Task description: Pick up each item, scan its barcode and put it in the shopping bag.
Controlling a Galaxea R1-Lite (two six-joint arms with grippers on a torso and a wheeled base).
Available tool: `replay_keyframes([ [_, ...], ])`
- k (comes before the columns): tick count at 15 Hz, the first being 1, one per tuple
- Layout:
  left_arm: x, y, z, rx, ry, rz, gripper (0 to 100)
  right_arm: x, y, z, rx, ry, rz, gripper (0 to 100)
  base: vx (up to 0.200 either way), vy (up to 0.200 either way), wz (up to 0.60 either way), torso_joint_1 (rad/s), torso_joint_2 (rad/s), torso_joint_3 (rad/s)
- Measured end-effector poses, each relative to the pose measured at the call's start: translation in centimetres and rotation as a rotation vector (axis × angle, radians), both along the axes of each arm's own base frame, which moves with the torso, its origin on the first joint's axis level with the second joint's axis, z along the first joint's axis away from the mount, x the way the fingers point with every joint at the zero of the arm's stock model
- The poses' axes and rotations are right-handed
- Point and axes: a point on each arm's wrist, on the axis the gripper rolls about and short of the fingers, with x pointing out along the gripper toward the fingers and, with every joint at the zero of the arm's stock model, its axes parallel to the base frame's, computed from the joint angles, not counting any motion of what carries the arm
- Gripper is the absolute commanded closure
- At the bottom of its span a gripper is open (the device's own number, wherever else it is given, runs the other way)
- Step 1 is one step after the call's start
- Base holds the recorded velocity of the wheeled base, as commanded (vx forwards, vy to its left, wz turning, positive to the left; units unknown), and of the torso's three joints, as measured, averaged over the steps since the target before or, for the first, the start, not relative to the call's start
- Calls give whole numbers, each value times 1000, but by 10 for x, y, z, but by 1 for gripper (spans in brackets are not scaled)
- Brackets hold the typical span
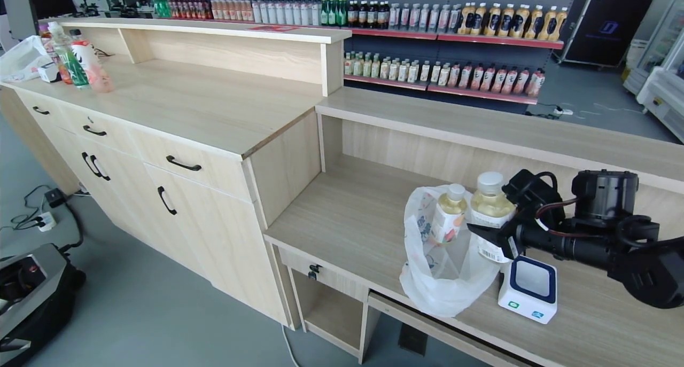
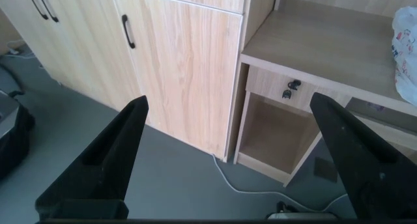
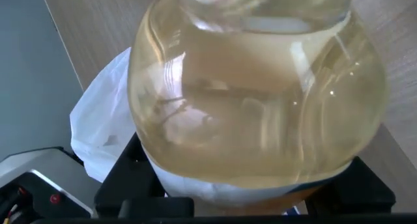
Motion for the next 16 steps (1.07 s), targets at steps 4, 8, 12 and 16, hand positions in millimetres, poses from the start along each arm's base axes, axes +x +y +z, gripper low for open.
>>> replay_keyframes([
  [4,0,0,0,0,0,0,0,16,1,-25,2,17,2,100,0,0,0,0,0,0],
  [8,0,0,0,0,0,0,0,23,9,-49,73,95,193,100,0,0,0,0,0,0],
  [12,0,0,0,0,0,0,0,30,13,-69,84,140,231,100,0,0,0,0,0,0],
  [16,0,0,0,0,0,0,0,44,16,-80,95,99,232,100,0,0,0,0,0,0],
])
